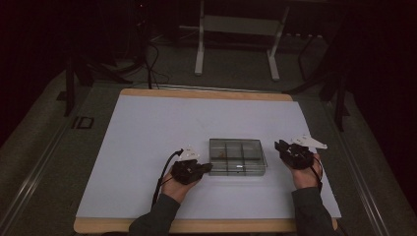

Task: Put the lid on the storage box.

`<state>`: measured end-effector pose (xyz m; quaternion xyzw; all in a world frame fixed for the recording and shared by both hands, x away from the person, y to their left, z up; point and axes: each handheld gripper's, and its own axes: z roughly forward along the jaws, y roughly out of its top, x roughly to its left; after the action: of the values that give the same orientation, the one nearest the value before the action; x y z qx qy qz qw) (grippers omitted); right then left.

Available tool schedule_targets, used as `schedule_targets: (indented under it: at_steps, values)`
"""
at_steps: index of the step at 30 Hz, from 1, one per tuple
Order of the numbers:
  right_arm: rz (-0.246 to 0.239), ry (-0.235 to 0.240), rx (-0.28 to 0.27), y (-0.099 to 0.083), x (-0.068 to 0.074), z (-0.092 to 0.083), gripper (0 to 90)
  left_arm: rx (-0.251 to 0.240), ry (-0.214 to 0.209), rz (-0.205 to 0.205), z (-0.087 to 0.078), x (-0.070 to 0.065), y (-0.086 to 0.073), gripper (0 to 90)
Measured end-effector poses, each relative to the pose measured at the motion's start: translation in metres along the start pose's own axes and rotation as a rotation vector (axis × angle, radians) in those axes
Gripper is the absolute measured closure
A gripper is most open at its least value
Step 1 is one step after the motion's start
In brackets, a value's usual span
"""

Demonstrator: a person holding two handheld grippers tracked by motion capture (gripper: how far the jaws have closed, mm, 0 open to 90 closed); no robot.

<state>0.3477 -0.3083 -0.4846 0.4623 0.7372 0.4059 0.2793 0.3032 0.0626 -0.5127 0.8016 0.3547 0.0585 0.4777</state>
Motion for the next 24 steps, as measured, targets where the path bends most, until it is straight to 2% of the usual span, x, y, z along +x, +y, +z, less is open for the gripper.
schedule_targets:
  at_steps: [9, 15, 19, 24]
  values:
    - [-0.001, 0.002, 0.001, -0.001, 0.0, 0.0, 75.1, 0.011, 0.025, 0.005, -0.004, 0.003, -0.006, 89.4]
    - [-0.003, 0.003, 0.002, -0.001, 0.0, 0.0, 75.1, 0.021, 0.056, 0.018, -0.004, 0.004, -0.007, 89.2]
    - [-0.002, 0.007, 0.004, -0.002, 0.0, 0.001, 74.7, 0.028, 0.091, 0.034, -0.004, 0.006, -0.008, 87.7]
    - [-0.002, 0.007, 0.013, -0.005, -0.001, 0.002, 74.7, 0.022, 0.126, 0.01, -0.007, 0.015, -0.01, 87.5]
